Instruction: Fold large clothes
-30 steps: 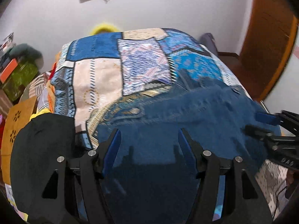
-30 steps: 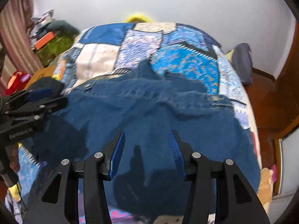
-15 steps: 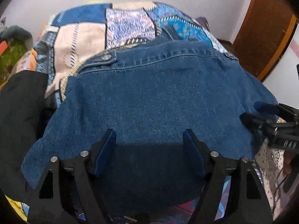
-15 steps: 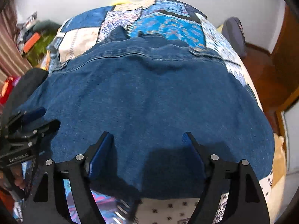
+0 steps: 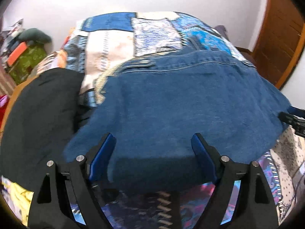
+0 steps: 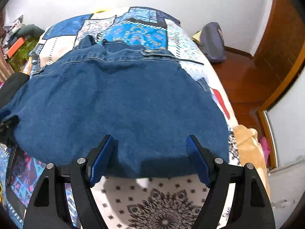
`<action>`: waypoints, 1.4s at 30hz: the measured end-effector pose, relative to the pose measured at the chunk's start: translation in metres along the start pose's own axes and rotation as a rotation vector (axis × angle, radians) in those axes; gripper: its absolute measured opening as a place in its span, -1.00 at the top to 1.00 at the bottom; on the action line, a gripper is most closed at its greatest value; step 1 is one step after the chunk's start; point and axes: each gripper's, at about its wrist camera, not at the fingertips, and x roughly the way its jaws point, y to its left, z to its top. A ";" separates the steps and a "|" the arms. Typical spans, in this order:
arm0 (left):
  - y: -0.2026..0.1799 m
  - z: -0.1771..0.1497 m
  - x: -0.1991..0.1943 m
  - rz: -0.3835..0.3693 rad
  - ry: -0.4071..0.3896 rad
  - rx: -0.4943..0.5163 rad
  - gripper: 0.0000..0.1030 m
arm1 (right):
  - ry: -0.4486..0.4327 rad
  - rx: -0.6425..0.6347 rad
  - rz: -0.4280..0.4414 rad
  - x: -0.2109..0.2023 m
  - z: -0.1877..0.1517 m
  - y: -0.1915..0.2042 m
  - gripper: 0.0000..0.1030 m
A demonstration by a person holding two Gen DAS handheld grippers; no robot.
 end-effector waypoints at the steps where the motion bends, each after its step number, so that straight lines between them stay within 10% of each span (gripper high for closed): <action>1: 0.006 -0.001 -0.003 -0.015 -0.003 -0.019 -0.63 | 0.003 0.012 0.005 -0.001 -0.002 -0.003 -0.46; 12: 0.047 -0.019 -0.044 0.002 -0.051 -0.266 -0.73 | -0.020 0.047 0.052 -0.026 -0.005 -0.009 -0.46; 18: 0.072 -0.048 -0.019 -0.331 0.100 -0.544 -0.74 | -0.039 0.035 0.087 -0.033 -0.006 -0.001 -0.46; 27: 0.067 -0.051 0.024 -0.535 0.149 -0.694 -0.48 | -0.010 0.016 0.095 -0.023 -0.013 0.009 -0.46; 33: 0.068 -0.035 0.040 -0.498 0.099 -0.778 -0.40 | 0.013 0.026 0.101 -0.020 -0.014 0.012 -0.46; 37: 0.066 -0.021 0.041 -0.345 0.076 -0.801 0.22 | 0.012 0.037 0.112 -0.026 -0.010 0.014 -0.46; 42: 0.057 0.011 0.008 -0.294 -0.036 -0.746 0.49 | -0.010 0.054 0.134 -0.043 0.002 0.019 -0.46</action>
